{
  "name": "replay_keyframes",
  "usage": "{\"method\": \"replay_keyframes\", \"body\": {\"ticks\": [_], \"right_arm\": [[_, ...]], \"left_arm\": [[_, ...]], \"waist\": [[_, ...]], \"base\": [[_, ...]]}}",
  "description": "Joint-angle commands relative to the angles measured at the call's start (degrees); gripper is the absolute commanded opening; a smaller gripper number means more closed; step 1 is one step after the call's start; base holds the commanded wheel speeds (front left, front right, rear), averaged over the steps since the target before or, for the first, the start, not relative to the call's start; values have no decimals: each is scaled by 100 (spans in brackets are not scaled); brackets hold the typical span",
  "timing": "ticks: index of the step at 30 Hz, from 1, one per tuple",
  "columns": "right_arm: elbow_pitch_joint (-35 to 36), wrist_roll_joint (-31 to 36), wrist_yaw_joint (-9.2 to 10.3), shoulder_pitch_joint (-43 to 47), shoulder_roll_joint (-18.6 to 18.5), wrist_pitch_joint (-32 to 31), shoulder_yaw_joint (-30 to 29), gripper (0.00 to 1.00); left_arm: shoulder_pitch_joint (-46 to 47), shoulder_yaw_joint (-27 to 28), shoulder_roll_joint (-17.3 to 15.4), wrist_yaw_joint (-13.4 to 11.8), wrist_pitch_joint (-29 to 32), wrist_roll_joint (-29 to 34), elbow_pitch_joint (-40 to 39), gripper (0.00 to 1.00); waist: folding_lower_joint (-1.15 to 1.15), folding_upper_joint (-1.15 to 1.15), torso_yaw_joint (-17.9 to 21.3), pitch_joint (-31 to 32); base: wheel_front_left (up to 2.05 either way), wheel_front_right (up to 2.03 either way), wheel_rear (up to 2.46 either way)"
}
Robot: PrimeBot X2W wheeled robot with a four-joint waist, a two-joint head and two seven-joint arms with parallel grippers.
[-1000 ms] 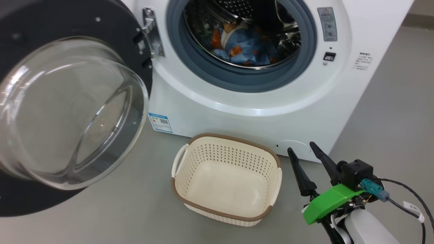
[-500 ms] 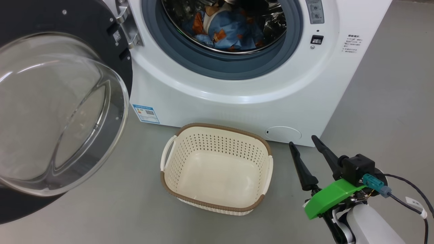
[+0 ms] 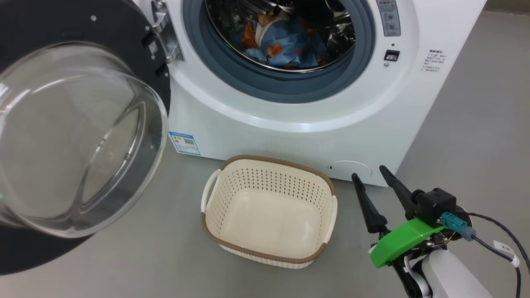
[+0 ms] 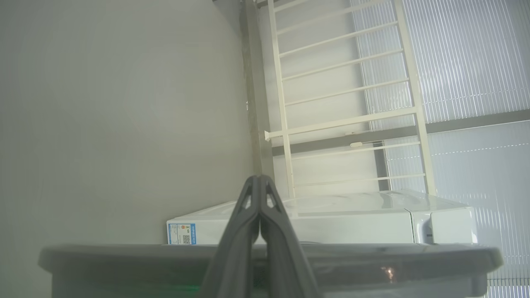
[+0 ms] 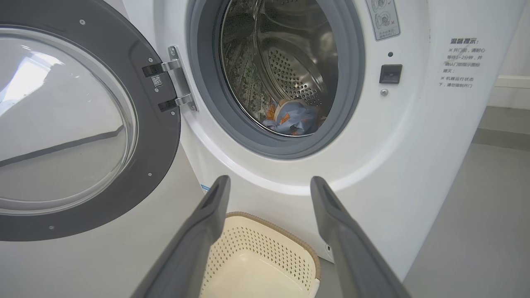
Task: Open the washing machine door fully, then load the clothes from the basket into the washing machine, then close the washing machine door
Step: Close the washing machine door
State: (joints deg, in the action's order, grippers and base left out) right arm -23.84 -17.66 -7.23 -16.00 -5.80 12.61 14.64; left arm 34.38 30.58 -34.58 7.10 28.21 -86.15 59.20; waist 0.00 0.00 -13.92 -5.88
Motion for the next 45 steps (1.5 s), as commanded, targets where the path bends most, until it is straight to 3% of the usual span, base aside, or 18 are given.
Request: {"method": "replay_keyframes", "body": {"ticks": [1,14,26,32,38,45], "right_arm": [[103,-17,-25,-73,29,35,117,100],[-50,-207,-25,31,80,152,176,100],[-155,-446,-25,176,108,231,177,100],[-78,-520,-25,274,128,237,148,100],[4,-518,-25,268,143,238,152,100],[67,-432,-25,253,154,238,68,100]], "left_arm": [[-120,-63,-265,38,364,3,-217,0],[-743,-401,-51,38,1511,-126,-1292,0],[-1731,-625,497,21,2781,-585,-2807,0],[-2386,-795,891,-315,3257,-803,-4160,0],[-2877,-1004,1369,-711,3360,-907,-5523,0],[-3208,-1199,1805,-938,3316,-962,-6434,0]], "waist": [[0,0,-39,58],[0,0,-139,311],[0,0,-138,614],[0,0,-71,690],[0,0,146,669],[0,0,603,550]], "base": [[0,0,0],[0,0,0],[0,0,0],[0,0,0],[0,0,0],[0,0,0]]}}
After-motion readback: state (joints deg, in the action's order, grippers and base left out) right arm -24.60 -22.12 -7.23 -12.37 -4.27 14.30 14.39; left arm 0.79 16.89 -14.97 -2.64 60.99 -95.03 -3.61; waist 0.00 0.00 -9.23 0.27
